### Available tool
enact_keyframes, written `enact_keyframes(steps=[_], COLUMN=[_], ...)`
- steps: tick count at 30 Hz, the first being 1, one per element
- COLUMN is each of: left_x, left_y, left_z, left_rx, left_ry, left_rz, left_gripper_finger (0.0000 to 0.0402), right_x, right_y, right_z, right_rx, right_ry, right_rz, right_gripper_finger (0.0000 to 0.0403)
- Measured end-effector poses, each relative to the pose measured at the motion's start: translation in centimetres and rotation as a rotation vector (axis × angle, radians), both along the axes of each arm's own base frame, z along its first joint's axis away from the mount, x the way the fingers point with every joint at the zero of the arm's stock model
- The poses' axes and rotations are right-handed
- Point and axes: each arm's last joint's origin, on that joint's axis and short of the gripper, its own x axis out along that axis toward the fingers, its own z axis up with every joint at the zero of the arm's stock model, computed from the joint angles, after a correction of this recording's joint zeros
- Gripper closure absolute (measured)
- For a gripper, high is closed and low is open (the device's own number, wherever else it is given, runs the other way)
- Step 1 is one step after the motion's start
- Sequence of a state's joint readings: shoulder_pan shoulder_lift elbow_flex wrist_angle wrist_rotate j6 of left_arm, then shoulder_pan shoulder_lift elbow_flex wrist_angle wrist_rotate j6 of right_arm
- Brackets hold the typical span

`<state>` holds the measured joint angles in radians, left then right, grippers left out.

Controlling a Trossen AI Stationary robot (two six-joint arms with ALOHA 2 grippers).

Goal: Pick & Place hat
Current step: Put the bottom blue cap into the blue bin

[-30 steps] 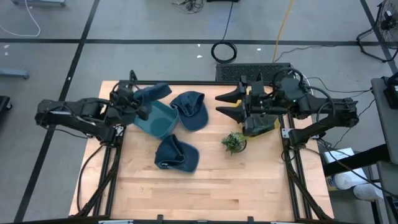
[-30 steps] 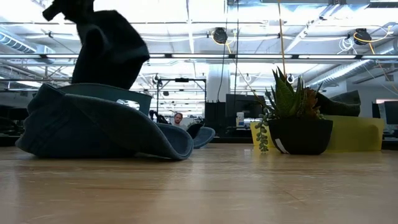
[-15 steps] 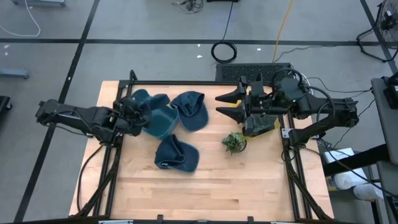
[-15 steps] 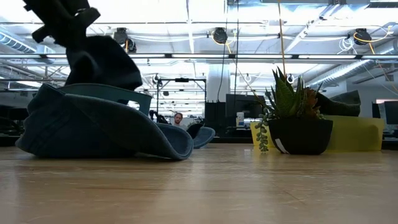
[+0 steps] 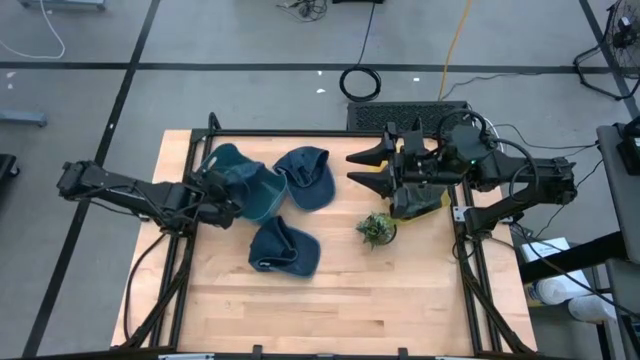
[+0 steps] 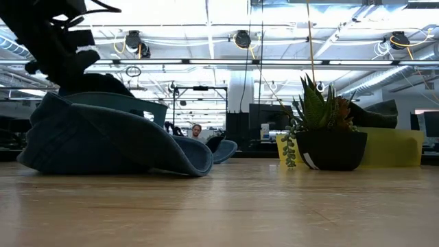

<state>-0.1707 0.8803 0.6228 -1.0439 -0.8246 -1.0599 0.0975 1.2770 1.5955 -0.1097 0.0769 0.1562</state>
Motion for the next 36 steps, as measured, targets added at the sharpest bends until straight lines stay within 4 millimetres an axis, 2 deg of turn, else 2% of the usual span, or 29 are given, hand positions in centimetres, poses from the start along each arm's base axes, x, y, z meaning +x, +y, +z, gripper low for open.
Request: enact_keyframes(steps=[3, 10, 36], left_x=[0.4, 0.9, 0.8], left_y=[-0.2, -0.3, 2.3], left_z=[-0.1, 0.1, 0.0], left_rx=[-0.047, -0.068, -0.152], left_ry=[-0.022, -0.039, 0.037], left_rz=[-0.027, -0.079, -0.009], left_gripper_finger=[0.038, 0.0295, 0.0061], right_x=[0.0, 0.0, 0.0], right_y=[0.0, 0.0, 0.0], right_z=[0.0, 0.0, -0.3], right_rx=[0.007, 0.015, 0.012], right_ry=[0.001, 0.001, 0.032], right_rz=[0.001, 0.002, 0.002], right_gripper_finger=[0.0245, 0.0245, 0.0245])
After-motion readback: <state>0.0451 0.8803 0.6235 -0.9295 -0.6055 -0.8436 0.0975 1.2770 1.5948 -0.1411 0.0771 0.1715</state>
